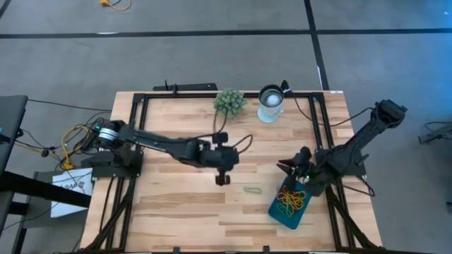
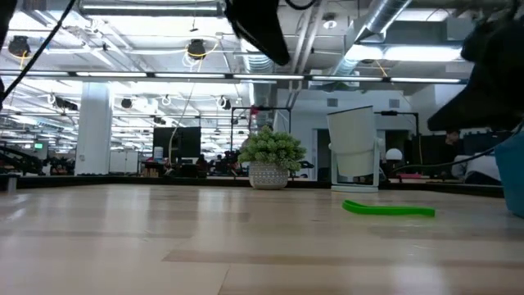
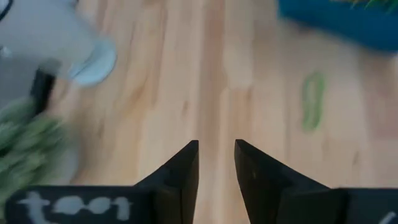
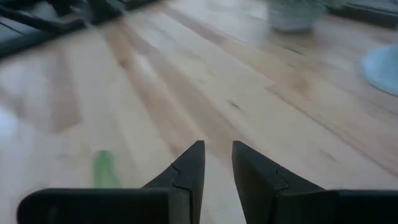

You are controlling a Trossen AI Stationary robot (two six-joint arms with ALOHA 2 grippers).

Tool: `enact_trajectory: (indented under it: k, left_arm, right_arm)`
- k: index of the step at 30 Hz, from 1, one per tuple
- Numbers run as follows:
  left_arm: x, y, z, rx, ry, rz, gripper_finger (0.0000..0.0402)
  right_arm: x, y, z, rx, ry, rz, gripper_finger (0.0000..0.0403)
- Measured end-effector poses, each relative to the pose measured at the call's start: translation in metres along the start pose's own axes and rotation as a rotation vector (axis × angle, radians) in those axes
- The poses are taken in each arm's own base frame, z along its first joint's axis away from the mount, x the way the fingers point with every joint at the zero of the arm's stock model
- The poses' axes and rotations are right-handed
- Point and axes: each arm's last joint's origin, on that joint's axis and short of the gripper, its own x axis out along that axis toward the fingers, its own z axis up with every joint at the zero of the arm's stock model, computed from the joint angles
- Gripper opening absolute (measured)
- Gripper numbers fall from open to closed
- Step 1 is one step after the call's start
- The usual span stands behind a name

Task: Pick and place items into bin
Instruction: Put the green rubber band into the blue bin

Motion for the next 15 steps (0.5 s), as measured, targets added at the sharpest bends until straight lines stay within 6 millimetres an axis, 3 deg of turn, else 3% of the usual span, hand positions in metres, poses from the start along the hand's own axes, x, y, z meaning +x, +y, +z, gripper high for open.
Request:
enact_trajectory:
  k: [4,8,15]
  left_arm:
    - [0.037,-0.016,-0.034,-0.054,-0.240,-0.101,0.0094]
    - [0.064,-0.028,-0.057,-0.077,-0.374,-0.236,0.0094]
    - [0.095,-0.041,-0.078,-0.132,-0.274,-0.297,0.0094]
  right_arm:
    - [-0.003,0.012,0.005,0.024,-0.053,0.086,0.0075]
    - [-0.002,0.025,0.012,0.029,-0.092,0.173,0.0075]
    - [0.009,0.038,0.020,-0.046,-0.068,0.337,0.0075]
